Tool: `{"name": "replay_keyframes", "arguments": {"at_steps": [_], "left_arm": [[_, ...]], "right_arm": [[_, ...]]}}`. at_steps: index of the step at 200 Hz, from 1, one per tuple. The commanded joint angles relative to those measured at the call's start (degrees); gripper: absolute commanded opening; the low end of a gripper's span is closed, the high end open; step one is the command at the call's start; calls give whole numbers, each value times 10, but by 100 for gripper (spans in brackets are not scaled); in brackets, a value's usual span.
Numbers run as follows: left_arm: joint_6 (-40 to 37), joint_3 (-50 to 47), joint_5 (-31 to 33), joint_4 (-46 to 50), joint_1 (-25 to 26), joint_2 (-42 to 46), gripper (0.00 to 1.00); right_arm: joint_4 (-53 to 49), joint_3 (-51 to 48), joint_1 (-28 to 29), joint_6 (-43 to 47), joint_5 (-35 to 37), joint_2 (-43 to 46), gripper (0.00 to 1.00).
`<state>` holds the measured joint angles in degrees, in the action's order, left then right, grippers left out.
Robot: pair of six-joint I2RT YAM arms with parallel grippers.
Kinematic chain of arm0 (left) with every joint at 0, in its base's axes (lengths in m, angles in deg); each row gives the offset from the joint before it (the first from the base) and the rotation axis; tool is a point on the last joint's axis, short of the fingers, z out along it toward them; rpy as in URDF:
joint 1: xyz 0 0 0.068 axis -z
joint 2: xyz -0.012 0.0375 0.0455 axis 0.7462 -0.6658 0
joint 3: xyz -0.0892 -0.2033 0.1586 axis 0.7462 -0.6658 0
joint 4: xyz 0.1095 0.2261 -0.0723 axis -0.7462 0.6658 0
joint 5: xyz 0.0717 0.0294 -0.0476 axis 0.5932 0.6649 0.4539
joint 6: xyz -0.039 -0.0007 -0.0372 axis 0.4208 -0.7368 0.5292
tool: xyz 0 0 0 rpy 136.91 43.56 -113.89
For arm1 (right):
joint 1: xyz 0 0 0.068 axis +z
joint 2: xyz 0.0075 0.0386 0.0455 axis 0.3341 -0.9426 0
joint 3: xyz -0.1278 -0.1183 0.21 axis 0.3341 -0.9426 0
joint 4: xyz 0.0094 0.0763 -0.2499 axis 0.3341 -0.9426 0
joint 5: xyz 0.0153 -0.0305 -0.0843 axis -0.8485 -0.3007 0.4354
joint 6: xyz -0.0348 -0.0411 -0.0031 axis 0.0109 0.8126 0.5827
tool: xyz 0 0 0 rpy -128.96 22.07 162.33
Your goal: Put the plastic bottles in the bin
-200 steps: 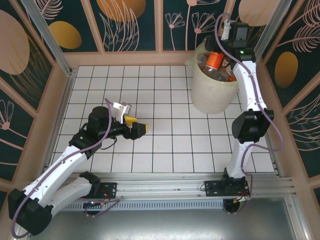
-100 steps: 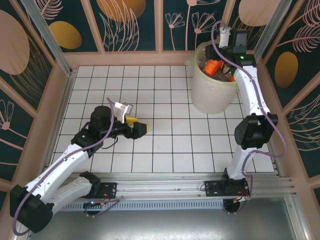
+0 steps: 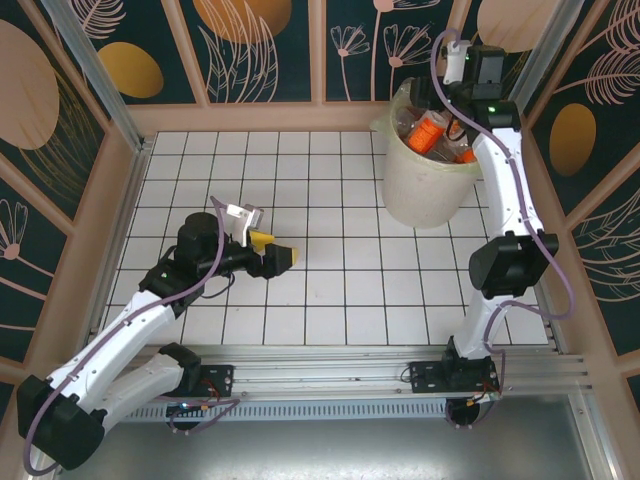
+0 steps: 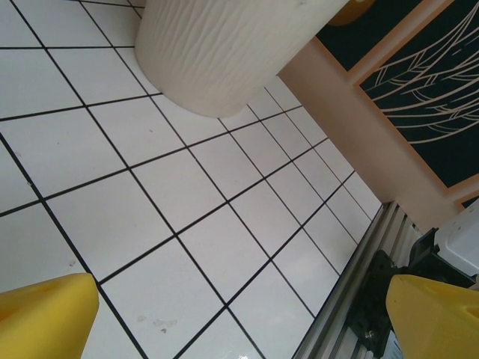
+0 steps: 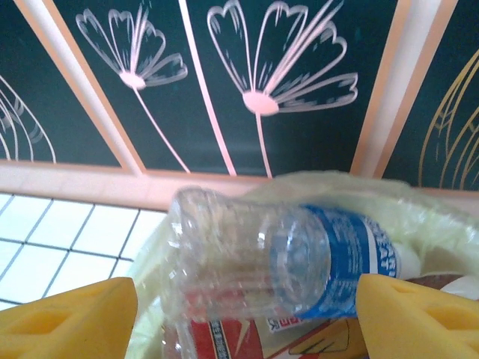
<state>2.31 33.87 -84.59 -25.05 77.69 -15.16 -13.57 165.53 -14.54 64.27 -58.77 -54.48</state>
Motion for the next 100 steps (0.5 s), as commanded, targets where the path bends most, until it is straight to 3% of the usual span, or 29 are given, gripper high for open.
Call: {"name": "replay_keyframes", "arguments": {"at_steps": [1,33,61,100], "left_arm": [[1,7,7,-11,4,9,99],[-7,22,52,-12,4,16,98],[-20,43,156,-13,4,22,99],[-31,54,287,-69,4,34,99]], "right_arm": [[-13,22,0,-13,5,13,81],[13,-29,0,-21,26,63,87],[79,-150,-1,-31,41,154,99],[174,-337,-7,-53,60,304,99]]}}
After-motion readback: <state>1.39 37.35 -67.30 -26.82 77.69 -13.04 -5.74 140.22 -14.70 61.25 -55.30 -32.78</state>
